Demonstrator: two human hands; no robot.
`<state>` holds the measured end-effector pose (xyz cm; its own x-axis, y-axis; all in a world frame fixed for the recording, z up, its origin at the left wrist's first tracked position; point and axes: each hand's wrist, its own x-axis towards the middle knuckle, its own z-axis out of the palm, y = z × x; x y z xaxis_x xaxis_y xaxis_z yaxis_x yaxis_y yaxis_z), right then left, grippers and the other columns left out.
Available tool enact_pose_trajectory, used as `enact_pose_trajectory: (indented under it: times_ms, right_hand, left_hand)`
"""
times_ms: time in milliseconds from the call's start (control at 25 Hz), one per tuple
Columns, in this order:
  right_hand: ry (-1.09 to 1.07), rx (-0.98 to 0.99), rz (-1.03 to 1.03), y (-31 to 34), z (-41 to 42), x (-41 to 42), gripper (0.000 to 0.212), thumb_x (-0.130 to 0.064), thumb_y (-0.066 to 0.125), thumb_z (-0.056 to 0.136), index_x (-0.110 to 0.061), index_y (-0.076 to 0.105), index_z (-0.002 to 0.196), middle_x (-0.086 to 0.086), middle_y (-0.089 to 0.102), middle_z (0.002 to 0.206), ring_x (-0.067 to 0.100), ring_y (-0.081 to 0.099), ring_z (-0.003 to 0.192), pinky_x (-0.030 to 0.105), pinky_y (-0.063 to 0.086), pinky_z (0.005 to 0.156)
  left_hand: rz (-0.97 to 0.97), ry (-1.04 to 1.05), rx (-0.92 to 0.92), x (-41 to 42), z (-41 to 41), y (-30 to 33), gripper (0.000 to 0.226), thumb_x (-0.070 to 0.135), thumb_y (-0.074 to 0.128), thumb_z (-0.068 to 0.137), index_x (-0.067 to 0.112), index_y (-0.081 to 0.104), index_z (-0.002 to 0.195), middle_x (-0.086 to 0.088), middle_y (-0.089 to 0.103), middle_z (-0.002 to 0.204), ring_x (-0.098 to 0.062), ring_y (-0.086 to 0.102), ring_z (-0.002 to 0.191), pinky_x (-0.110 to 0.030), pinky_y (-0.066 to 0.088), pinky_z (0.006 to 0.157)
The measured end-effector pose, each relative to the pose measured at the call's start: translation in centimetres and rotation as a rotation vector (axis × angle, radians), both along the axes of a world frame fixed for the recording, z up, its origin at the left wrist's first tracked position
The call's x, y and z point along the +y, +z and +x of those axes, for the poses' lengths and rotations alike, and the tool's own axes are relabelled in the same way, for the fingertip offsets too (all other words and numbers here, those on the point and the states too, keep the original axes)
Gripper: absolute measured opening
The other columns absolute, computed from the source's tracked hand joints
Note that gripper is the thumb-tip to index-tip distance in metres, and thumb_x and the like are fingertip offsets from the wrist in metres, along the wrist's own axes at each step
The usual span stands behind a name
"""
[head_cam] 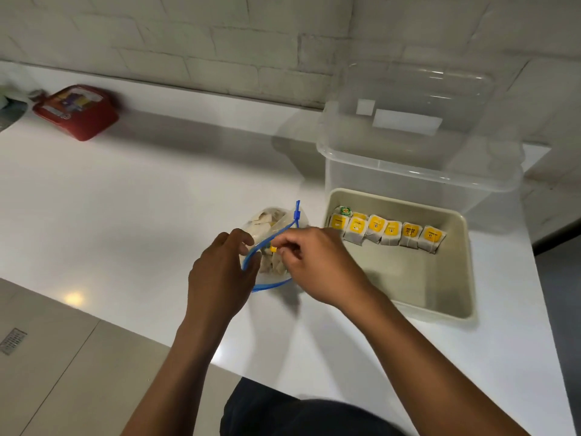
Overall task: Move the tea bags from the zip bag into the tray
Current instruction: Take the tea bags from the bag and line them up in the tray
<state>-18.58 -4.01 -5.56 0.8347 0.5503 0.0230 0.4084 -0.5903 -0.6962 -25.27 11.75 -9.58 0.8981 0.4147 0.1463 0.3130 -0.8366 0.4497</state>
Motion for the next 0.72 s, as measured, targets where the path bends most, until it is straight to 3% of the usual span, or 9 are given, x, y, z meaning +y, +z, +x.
enact_pose_trajectory:
  times_ms: [120, 240, 400, 520, 600, 720]
  right_hand:
    - [0.073, 0.014, -0.272, -3.0, 0.7, 3.1, 0.028, -0.007, 0.05, 0.09, -0.017, 0.071, 0.107, 0.009, 0.069, 0.104, 0.029, 0.062, 0.098, 0.028, 0.048, 0.078]
    - [0.055, -0.009, -0.378, -5.5, 1.3, 5.6, 0.021, -0.009, 0.054, 0.092, -0.015, 0.068, 0.105, 0.007, 0.067, 0.109, 0.026, 0.062, 0.102, 0.026, 0.041, 0.073]
    - [-0.077, -0.064, -0.378, -6.5, 1.7, 8.1, 0.015, -0.012, 0.053, 0.089, -0.012, 0.068, 0.086, 0.006, 0.068, 0.093, 0.024, 0.065, 0.086, 0.028, 0.044, 0.069]
    - [-0.17, 0.005, -0.327, -6.8, 1.4, 9.5, 0.021, -0.021, 0.053, 0.089, -0.015, 0.062, 0.071, 0.001, 0.06, 0.074, 0.021, 0.054, 0.068, 0.026, 0.034, 0.06]
    - [-0.2, 0.038, -0.338, -6.9, 1.0, 10.4, 0.023, -0.024, 0.052, 0.091, -0.018, 0.059, 0.07, -0.001, 0.06, 0.073, 0.018, 0.052, 0.067, 0.026, 0.033, 0.059]
    - [-0.227, 0.057, -0.386, -6.8, 0.9, 11.2, 0.026, -0.013, 0.049, 0.09, -0.017, 0.053, 0.065, -0.002, 0.055, 0.068, 0.016, 0.048, 0.063, 0.025, 0.029, 0.052]
  left_hand:
    - [-0.047, -0.013, -0.085, 1.3, 0.3, 0.3, 0.012, 0.03, 0.069, 0.087, 0.032, 0.059, 0.093, 0.013, 0.064, 0.088, -0.018, 0.062, 0.068, -0.031, 0.048, 0.06]
    - [-0.06, -0.027, -0.117, 2.7, 0.5, 1.1, 0.013, 0.031, 0.07, 0.086, 0.031, 0.059, 0.093, 0.016, 0.067, 0.085, -0.013, 0.063, 0.067, -0.028, 0.045, 0.06]
    - [-0.08, -0.044, -0.087, 5.0, 0.6, 1.6, 0.021, 0.03, 0.07, 0.086, 0.031, 0.049, 0.089, 0.017, 0.066, 0.08, -0.008, 0.061, 0.063, -0.021, 0.038, 0.055]
    - [-0.112, -0.068, -0.091, 6.2, 0.7, 1.7, 0.02, 0.028, 0.071, 0.085, 0.027, 0.051, 0.082, 0.015, 0.064, 0.076, -0.006, 0.06, 0.063, -0.02, 0.039, 0.056]
    - [-0.136, -0.092, -0.087, 6.6, 0.6, 1.8, 0.02, 0.028, 0.07, 0.085, 0.028, 0.051, 0.079, 0.016, 0.063, 0.074, -0.004, 0.059, 0.061, -0.024, 0.042, 0.056]
    - [-0.137, -0.127, -0.09, 7.5, 0.4, 1.5, 0.021, 0.027, 0.069, 0.086, 0.03, 0.05, 0.078, 0.016, 0.062, 0.073, -0.005, 0.058, 0.059, -0.028, 0.046, 0.057]
